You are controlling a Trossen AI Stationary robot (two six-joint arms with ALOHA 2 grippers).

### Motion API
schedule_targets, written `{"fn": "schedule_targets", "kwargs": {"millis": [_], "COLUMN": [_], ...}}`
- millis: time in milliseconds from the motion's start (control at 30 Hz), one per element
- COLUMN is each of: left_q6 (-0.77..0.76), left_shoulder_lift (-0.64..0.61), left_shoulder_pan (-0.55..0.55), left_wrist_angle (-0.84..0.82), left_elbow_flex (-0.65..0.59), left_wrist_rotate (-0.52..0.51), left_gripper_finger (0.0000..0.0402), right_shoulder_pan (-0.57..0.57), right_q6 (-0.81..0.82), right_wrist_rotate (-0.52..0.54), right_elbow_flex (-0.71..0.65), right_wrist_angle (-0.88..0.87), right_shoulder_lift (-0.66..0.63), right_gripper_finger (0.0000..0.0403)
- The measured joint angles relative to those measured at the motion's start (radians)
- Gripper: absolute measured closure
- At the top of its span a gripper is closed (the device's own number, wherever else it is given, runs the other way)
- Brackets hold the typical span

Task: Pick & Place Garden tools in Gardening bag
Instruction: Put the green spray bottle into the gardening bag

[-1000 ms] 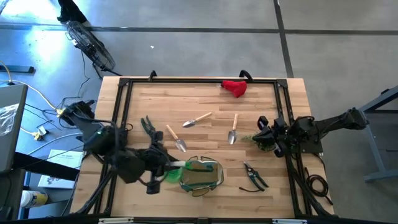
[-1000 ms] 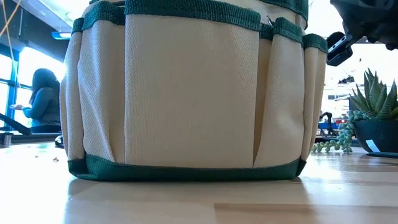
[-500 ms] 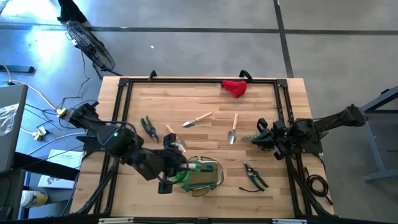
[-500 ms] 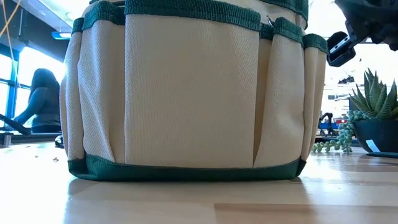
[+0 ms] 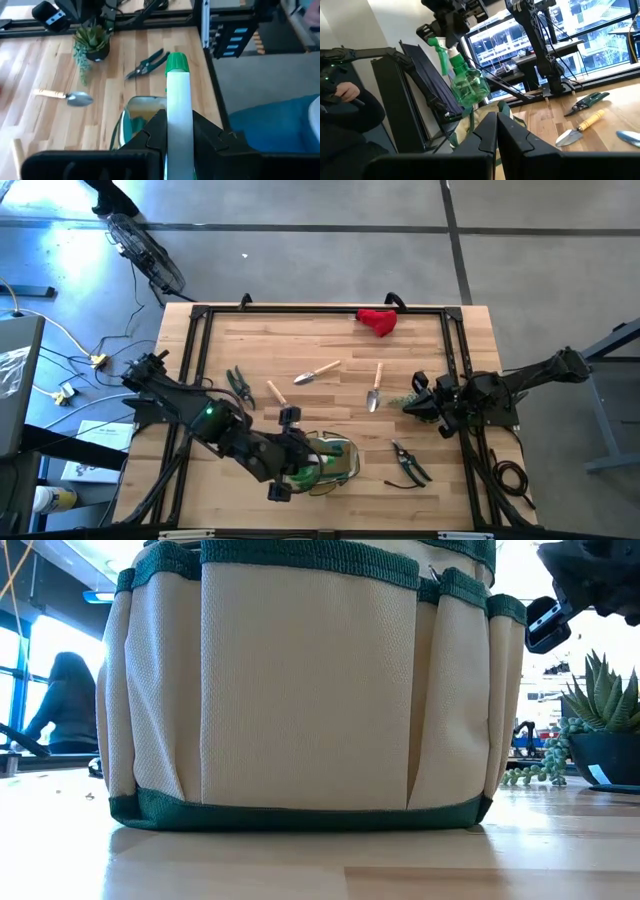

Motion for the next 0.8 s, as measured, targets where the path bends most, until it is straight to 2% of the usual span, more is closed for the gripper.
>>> {"fn": "schedule_targets", "kwargs": {"millis": [500, 800], "left_q6": [0.125, 0.157], "left_shoulder_lift": [0.039, 0.038], "left_shoulder_pan": [0.006, 0.021], "left_wrist_angle": [0.059, 0.091], "left_elbow_flex": [0.0, 0.0], "left_wrist_rotate": [0.049, 0.084], "left_gripper_finger": [0.0352, 0.0352], "right_shoulder_pan": [0.001, 0.04], "right_q6": [0.001, -0.001], "right_wrist_rotate": [-0.004, -0.002], "right_elbow_flex": [0.0, 0.0], "right_wrist_angle": [-0.008, -0.008], "right_shoulder_lift": [0.006, 0.005], "right_gripper_finger": [0.04, 0.04]}}
